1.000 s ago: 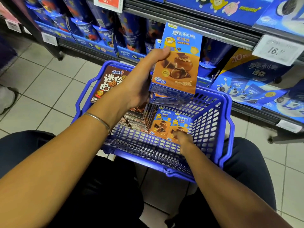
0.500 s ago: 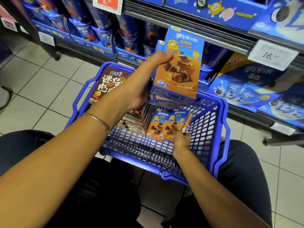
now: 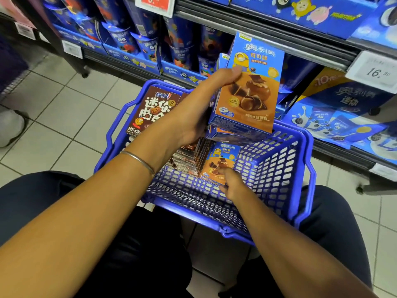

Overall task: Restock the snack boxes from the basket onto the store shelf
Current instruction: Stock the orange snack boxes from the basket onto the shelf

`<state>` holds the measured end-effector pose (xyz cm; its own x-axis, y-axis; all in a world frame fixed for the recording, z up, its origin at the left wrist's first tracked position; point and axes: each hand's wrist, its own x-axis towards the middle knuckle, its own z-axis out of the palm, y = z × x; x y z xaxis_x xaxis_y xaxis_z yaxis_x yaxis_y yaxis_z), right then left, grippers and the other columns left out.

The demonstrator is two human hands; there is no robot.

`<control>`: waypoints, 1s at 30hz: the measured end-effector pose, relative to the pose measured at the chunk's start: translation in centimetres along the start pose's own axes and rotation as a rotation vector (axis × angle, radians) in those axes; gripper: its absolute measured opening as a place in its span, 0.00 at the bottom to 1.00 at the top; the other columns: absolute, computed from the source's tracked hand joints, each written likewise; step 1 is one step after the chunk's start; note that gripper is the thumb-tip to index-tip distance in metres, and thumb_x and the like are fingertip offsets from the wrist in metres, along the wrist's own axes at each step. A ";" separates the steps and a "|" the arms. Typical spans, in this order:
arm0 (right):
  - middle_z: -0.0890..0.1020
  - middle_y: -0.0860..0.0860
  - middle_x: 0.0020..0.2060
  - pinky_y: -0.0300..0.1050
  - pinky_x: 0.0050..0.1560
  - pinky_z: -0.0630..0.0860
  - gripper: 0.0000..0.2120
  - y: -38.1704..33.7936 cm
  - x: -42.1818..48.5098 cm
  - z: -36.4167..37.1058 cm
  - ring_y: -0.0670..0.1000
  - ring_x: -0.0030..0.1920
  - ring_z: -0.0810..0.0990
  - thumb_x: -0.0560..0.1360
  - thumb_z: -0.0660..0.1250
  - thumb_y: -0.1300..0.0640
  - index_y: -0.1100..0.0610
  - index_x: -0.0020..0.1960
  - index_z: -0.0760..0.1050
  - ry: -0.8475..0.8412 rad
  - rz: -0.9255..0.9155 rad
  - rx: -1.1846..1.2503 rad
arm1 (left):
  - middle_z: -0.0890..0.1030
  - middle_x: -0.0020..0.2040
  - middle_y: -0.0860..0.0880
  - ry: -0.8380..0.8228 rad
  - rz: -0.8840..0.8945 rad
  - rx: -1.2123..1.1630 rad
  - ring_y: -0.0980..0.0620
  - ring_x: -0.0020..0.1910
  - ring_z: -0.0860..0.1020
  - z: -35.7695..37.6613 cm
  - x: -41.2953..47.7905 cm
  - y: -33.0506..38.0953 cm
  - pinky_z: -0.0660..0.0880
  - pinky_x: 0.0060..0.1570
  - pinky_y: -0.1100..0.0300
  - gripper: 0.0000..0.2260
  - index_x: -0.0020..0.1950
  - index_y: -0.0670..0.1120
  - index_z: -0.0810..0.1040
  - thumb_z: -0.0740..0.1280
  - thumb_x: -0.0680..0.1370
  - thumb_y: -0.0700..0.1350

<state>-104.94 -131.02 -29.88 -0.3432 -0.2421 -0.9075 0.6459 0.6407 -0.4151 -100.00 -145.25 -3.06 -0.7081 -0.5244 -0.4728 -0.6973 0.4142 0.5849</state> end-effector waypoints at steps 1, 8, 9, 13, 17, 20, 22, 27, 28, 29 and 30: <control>0.76 0.54 0.66 0.50 0.58 0.72 0.23 0.0 0.0 0.0 0.55 0.66 0.72 0.72 0.72 0.62 0.57 0.67 0.76 -0.005 -0.001 -0.006 | 0.54 0.84 0.39 0.014 -0.023 -0.043 0.46 0.82 0.57 0.0 -0.1 0.3 0.63 0.60 0.63 0.22 0.82 0.36 0.48 0.43 0.89 0.44; 0.74 0.54 0.34 0.45 0.38 0.69 0.05 -0.4 1.2 -0.3 0.52 0.34 0.70 0.77 0.71 0.55 0.58 0.48 0.78 -0.083 0.022 -0.008 | 0.55 0.84 0.39 0.057 -0.075 -0.138 0.45 0.82 0.57 0.3 -0.1 0.6 0.62 0.62 0.63 0.22 0.82 0.37 0.47 0.43 0.89 0.44; 0.68 0.54 0.32 0.46 0.34 0.64 0.07 -0.4 1.2 -0.4 0.52 0.32 0.64 0.77 0.71 0.56 0.58 0.46 0.77 -0.083 0.028 -0.016 | 0.55 0.84 0.39 0.082 -0.080 -0.133 0.45 0.82 0.57 0.4 0.0 0.7 0.61 0.62 0.63 0.22 0.82 0.37 0.47 0.42 0.89 0.44; 0.72 0.51 0.37 0.44 0.35 0.68 0.07 -0.3 1.1 -0.4 0.50 0.34 0.67 0.74 0.74 0.54 0.56 0.49 0.80 -0.108 0.044 -0.033 | 0.54 0.84 0.38 0.124 -0.155 -0.249 0.45 0.82 0.56 0.4 -0.1 1.3 0.60 0.63 0.63 0.22 0.82 0.36 0.45 0.42 0.89 0.44; 0.76 0.52 0.45 0.49 0.44 0.72 0.07 0.0 0.8 -0.2 0.53 0.43 0.74 0.75 0.73 0.53 0.55 0.48 0.78 -0.118 0.044 -0.035 | 0.54 0.85 0.41 0.088 -0.197 -0.304 0.48 0.82 0.57 -0.5 -0.1 2.1 0.69 0.51 0.73 0.22 0.82 0.37 0.47 0.42 0.89 0.43; 0.74 0.54 0.47 0.50 0.46 0.73 0.13 0.3 0.8 -0.3 0.56 0.44 0.74 0.74 0.74 0.53 0.58 0.52 0.74 -0.099 0.030 -0.066 | 0.57 0.84 0.41 0.048 -0.170 -0.300 0.49 0.80 0.61 -0.6 -0.1 2.1 0.69 0.38 0.75 0.22 0.81 0.34 0.52 0.42 0.89 0.42; 0.77 0.55 0.49 0.52 0.49 0.76 0.12 0.2 0.5 -0.7 0.58 0.46 0.78 0.73 0.73 0.54 0.60 0.52 0.78 -0.110 0.026 -0.029 | 0.59 0.84 0.40 0.074 -0.125 -0.342 0.48 0.80 0.62 -0.5 0.6 1.2 0.70 0.48 0.70 0.22 0.81 0.33 0.54 0.42 0.89 0.42; 0.84 0.61 0.57 0.65 0.67 0.74 0.15 -1.0 -1.5 -1.8 0.64 0.60 0.82 0.77 0.69 0.53 0.60 0.60 0.81 -0.183 -0.025 0.167 | 0.56 0.84 0.40 0.029 -0.192 -0.331 0.48 0.80 0.60 -1.3 3.7 1.7 0.69 0.51 0.70 0.21 0.81 0.35 0.53 0.43 0.89 0.41; 0.85 0.60 0.57 0.65 0.66 0.76 0.15 -1.3 -2.2 -2.0 0.64 0.58 0.83 0.78 0.68 0.52 0.58 0.60 0.82 -0.187 -0.029 0.210 | 0.57 0.84 0.40 0.046 -0.235 -0.415 0.48 0.80 0.60 -1.2 3.9 1.7 0.70 0.50 0.70 0.21 0.80 0.34 0.55 0.43 0.89 0.41; 0.85 0.60 0.57 0.64 0.64 0.77 0.16 -1.8 -3.2 -2.3 0.63 0.56 0.84 0.78 0.67 0.51 0.58 0.61 0.82 -0.168 -0.032 0.233 | 0.56 0.84 0.38 0.034 -0.297 -0.497 0.46 0.81 0.59 -1.1 4.3 1.5 0.70 0.52 0.67 0.21 0.80 0.33 0.54 0.42 0.89 0.41; 0.86 0.59 0.55 0.63 0.61 0.79 0.17 -2.4 -4.5 -2.5 0.63 0.54 0.84 0.78 0.66 0.49 0.58 0.61 0.82 -0.146 -0.031 0.235 | 0.55 0.84 0.37 0.013 -0.352 -0.552 0.44 0.82 0.58 -1.2 4.4 1.4 0.68 0.55 0.64 0.22 0.80 0.32 0.53 0.42 0.89 0.42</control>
<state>-106.66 -129.66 -24.68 -0.2739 -0.3723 -0.8868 0.7833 0.4487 -0.4303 -103.94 -147.84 -3.49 -0.4441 -0.5695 -0.6917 -0.7254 -0.2247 0.6507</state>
